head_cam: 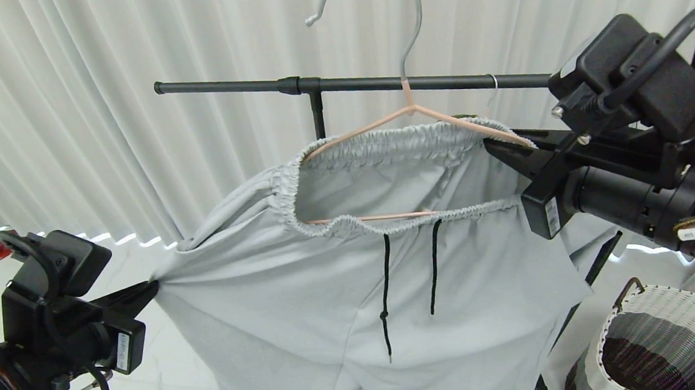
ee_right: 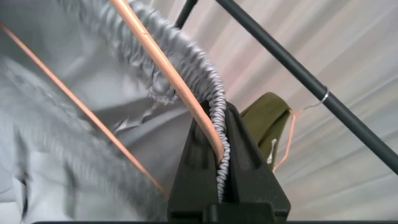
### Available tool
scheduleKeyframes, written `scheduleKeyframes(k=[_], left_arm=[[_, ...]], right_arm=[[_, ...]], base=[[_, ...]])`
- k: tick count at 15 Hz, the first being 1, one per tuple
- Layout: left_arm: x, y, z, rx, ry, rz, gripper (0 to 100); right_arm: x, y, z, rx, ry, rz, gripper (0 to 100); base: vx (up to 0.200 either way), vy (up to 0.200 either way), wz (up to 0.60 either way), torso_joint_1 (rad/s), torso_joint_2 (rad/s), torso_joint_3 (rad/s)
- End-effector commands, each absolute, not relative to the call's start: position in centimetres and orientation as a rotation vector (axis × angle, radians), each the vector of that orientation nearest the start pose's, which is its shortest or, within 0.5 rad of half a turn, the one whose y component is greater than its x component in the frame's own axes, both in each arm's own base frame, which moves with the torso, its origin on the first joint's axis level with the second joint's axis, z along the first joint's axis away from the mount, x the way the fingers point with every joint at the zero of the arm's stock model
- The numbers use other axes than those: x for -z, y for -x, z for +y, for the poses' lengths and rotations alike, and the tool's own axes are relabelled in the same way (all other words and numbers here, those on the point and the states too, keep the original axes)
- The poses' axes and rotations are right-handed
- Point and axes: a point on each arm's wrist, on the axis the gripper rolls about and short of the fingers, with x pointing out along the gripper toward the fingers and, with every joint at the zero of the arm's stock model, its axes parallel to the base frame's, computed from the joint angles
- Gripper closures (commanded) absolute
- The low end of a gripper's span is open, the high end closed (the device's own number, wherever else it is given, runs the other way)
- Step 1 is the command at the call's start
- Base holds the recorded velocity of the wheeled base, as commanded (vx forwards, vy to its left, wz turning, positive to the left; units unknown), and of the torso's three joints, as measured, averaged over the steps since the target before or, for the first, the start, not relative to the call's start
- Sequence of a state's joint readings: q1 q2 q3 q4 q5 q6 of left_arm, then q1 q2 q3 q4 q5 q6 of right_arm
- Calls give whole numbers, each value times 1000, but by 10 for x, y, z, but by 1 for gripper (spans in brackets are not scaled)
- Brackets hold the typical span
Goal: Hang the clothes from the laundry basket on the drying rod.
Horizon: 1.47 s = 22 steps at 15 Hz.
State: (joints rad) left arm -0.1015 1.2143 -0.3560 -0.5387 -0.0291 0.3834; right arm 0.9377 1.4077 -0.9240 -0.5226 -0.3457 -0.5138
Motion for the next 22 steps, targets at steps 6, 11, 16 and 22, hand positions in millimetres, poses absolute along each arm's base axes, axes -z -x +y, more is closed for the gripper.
scheduleKeyframes(k=[6, 11, 16, 22], left_arm=[[-169, -160, -23, 234, -436, 261, 0], [-174, -146, -21, 222, -435, 213, 0], [-175, -142, -21, 218, -435, 200, 0], [-173, -143, -20, 214, -436, 211, 0]], right_arm=[[-288, -150, 187, -554, 470, -187, 100], [-280, -161, 150, -438, 531, -73, 100], [-265, -143, 95, -294, 546, -3, 100], [-256, -77, 21, -58, 579, 173, 100]], base=[[0, 0, 0, 0, 0, 0], [0, 0, 0, 0, 0, 0], [0, 0, 0, 0, 0, 0], [0, 0, 0, 0, 0, 0]])
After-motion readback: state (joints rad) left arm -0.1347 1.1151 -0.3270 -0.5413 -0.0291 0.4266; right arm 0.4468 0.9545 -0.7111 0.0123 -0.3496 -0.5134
